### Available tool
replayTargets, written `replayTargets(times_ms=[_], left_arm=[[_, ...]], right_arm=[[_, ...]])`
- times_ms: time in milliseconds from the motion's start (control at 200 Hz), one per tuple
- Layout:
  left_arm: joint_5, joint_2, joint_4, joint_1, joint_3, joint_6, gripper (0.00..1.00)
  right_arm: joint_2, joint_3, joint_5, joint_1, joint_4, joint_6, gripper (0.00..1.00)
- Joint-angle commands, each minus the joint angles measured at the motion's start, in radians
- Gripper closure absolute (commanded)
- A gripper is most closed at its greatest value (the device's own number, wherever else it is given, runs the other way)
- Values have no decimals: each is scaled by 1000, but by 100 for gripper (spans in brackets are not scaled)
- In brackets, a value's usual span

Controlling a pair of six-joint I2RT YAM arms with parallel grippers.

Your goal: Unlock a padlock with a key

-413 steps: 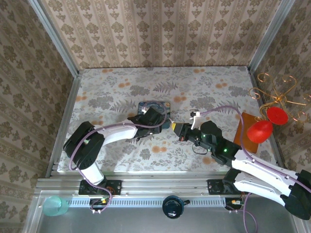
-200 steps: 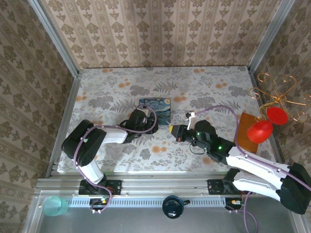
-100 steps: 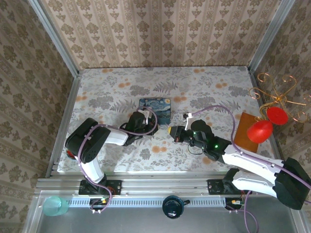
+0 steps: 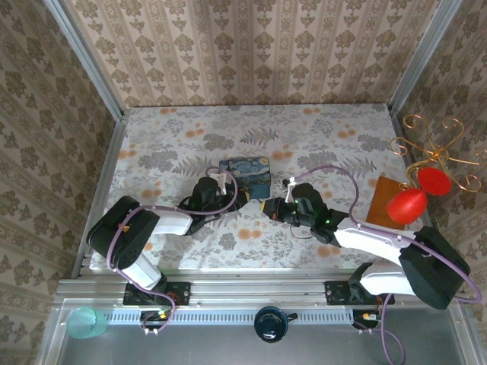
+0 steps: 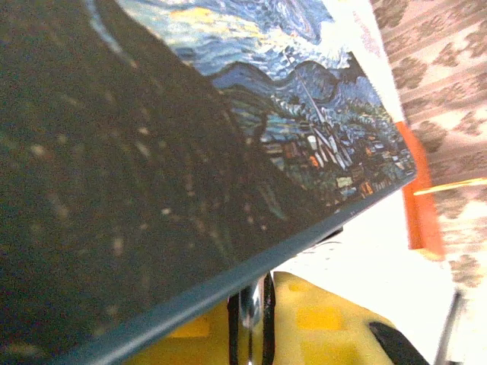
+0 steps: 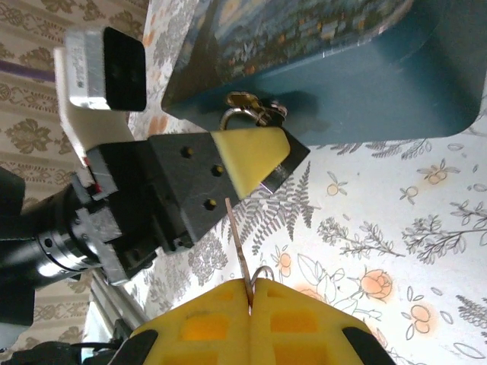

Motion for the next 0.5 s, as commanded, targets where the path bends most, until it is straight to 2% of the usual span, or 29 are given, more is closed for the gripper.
replayTargets(times_ms=[0,235,495], left_arm=[[80,-39,117,4,-7,-130,98],[130,-62,129,7,-19,-219,98],[147,-79,159,8,-21,-278,100]], right_arm=[[35,-23,-56,-12,77,35,100],[112,-73,-158,-73,229,65,100],[190,-108,-212,-104,391,116,100]])
